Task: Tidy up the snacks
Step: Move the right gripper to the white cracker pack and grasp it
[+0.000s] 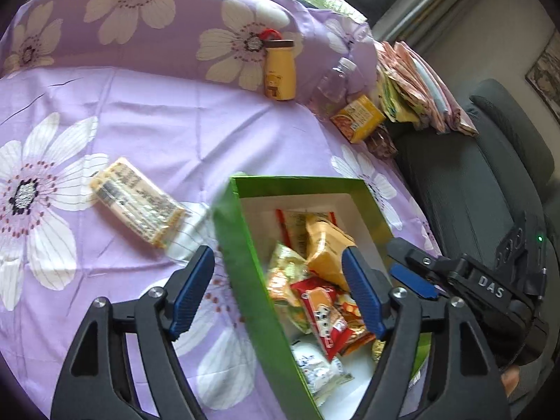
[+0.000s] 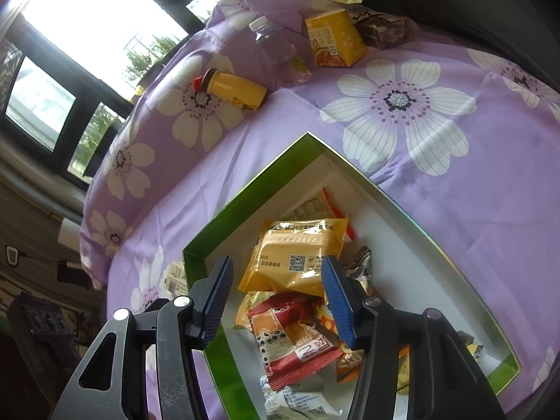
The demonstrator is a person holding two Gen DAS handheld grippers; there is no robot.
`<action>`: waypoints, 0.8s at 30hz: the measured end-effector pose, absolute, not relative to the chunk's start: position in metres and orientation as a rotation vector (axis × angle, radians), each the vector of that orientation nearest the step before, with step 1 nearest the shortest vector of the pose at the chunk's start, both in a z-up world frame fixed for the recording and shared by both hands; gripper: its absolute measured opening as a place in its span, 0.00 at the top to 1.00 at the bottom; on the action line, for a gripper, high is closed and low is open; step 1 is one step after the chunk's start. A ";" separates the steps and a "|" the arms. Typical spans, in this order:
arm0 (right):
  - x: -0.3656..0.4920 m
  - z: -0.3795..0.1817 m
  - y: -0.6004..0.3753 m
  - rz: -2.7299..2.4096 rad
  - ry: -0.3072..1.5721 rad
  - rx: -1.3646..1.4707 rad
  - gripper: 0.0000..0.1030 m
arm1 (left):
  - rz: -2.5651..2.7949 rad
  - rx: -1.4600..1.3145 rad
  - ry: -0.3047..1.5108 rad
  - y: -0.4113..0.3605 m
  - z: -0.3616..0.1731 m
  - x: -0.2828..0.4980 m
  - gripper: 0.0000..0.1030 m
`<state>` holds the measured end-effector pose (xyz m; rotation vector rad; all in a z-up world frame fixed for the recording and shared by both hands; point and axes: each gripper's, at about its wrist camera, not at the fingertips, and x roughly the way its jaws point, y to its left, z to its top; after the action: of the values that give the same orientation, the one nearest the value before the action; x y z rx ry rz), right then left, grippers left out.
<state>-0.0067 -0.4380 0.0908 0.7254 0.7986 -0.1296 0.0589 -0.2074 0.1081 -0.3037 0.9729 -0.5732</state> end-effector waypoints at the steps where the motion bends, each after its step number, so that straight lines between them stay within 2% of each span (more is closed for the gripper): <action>1: -0.006 0.092 -0.436 -0.126 0.800 0.721 0.42 | -0.537 -0.313 0.977 -0.198 0.105 0.062 0.24; 12: 0.034 0.107 -0.377 0.114 0.838 0.630 0.39 | -0.265 -0.482 1.065 -0.118 0.060 0.093 0.27; 19: 0.118 0.104 -0.284 0.311 1.011 0.433 0.39 | -0.259 -0.593 1.099 -0.108 0.041 0.112 0.43; 20: 0.131 0.100 -0.273 0.321 1.046 0.412 0.39 | -0.265 -0.597 1.107 -0.110 0.039 0.116 0.47; 24: 0.176 0.074 -0.240 0.269 1.167 0.295 0.39 | -0.274 -0.605 1.121 -0.114 0.030 0.125 0.53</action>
<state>0.1757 -0.2400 0.0739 0.2951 1.1666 0.2686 0.1254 -0.1138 0.0302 -0.6051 1.1209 -0.2743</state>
